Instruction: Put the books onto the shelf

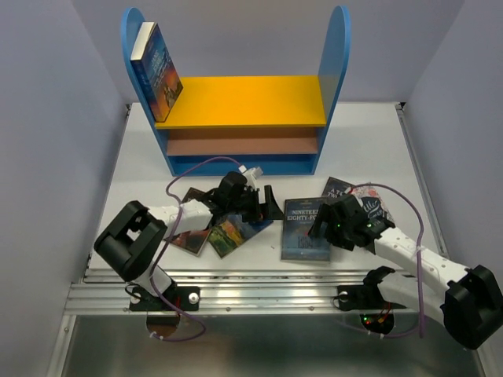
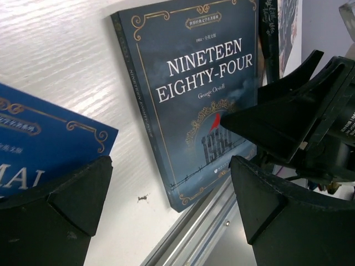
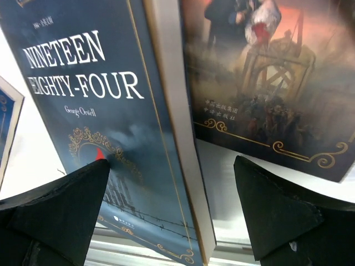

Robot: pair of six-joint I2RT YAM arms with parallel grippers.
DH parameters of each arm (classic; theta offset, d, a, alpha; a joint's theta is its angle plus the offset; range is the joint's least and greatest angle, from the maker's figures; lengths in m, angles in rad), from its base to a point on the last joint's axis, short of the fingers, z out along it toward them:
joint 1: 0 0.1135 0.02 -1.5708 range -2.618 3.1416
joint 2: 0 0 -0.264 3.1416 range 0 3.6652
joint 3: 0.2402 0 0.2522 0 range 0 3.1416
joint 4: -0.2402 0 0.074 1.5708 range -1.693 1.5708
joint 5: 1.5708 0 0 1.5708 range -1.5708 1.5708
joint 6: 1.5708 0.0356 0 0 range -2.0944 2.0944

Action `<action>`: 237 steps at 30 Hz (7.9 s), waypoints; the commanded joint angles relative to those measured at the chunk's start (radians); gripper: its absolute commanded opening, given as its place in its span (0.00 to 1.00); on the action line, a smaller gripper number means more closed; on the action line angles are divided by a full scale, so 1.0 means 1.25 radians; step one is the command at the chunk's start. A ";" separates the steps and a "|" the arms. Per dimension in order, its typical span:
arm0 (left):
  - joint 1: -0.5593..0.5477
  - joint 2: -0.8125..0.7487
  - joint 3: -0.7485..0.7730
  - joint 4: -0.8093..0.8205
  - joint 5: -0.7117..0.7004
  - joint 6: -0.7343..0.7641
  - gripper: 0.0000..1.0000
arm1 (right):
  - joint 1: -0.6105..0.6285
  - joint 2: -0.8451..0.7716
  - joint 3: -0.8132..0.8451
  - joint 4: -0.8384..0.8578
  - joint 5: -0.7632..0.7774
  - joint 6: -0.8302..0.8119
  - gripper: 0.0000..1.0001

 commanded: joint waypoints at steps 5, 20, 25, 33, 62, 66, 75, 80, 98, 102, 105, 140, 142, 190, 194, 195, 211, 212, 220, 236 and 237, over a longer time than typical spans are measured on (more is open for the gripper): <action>-0.068 0.122 0.103 -0.012 0.001 0.022 0.99 | -0.018 -0.027 -0.072 0.124 -0.065 0.056 1.00; -0.114 0.246 0.154 -0.025 0.006 0.009 0.77 | -0.026 -0.073 -0.142 0.262 -0.138 0.095 0.73; -0.126 0.266 0.166 -0.013 0.015 -0.001 0.71 | -0.026 -0.065 -0.142 0.307 -0.181 0.083 0.43; -0.127 0.242 0.171 0.004 0.031 -0.008 0.72 | -0.026 -0.133 -0.075 0.333 -0.243 -0.031 0.01; 0.028 -0.184 0.171 0.109 0.156 0.053 0.18 | -0.026 -0.140 0.300 0.389 -0.297 -0.208 0.01; 0.029 -0.246 0.151 0.096 0.081 0.092 0.00 | -0.026 -0.092 0.320 0.289 -0.173 -0.208 0.15; 0.029 -0.378 0.302 -0.053 -0.297 0.299 0.00 | -0.026 -0.041 0.392 0.189 -0.044 -0.259 1.00; 0.029 -0.395 0.392 -0.047 -0.465 0.449 0.00 | -0.026 -0.036 0.397 0.176 -0.019 -0.275 1.00; 0.225 -0.227 0.540 0.114 -0.544 0.691 0.00 | -0.026 0.014 0.430 0.162 0.057 -0.327 1.00; 0.283 -0.191 0.528 0.148 -0.506 0.692 0.00 | -0.026 0.034 0.443 0.162 0.063 -0.335 1.00; 0.335 -0.160 0.524 0.155 -0.463 0.669 0.00 | -0.026 0.049 0.450 0.162 0.060 -0.335 1.00; 0.434 -0.147 0.430 0.135 -0.664 0.673 0.17 | -0.026 0.024 0.429 0.154 0.089 -0.330 1.00; 0.434 -0.147 0.426 0.130 -0.680 0.664 0.25 | -0.026 0.022 0.427 0.154 0.087 -0.332 1.00; 0.431 -0.339 0.474 -0.175 -0.720 0.334 0.99 | -0.026 0.000 0.397 0.153 0.035 -0.317 1.00; 0.430 -0.387 0.483 -0.188 -0.654 0.319 0.99 | -0.026 0.002 0.397 0.154 0.032 -0.321 1.00; 0.430 -0.401 0.484 -0.185 -0.629 0.313 0.99 | -0.026 0.002 0.398 0.153 0.031 -0.321 1.00; 0.212 -0.030 0.758 -0.229 -0.594 0.388 0.99 | -0.026 -0.005 0.396 0.153 0.033 -0.322 1.00; 0.212 -0.001 0.790 -0.249 -0.622 0.387 0.99 | -0.026 -0.005 0.397 0.151 0.033 -0.323 1.00; 0.259 0.230 1.112 -0.453 -0.888 0.395 0.99 | -0.026 -0.015 0.396 0.138 0.059 -0.327 1.00; 0.321 0.251 1.063 -0.423 -0.952 0.392 0.99 | -0.026 0.002 0.402 0.139 0.071 -0.325 1.00; 0.321 0.251 1.061 -0.422 -0.949 0.389 0.99 | -0.026 0.002 0.402 0.138 0.070 -0.327 1.00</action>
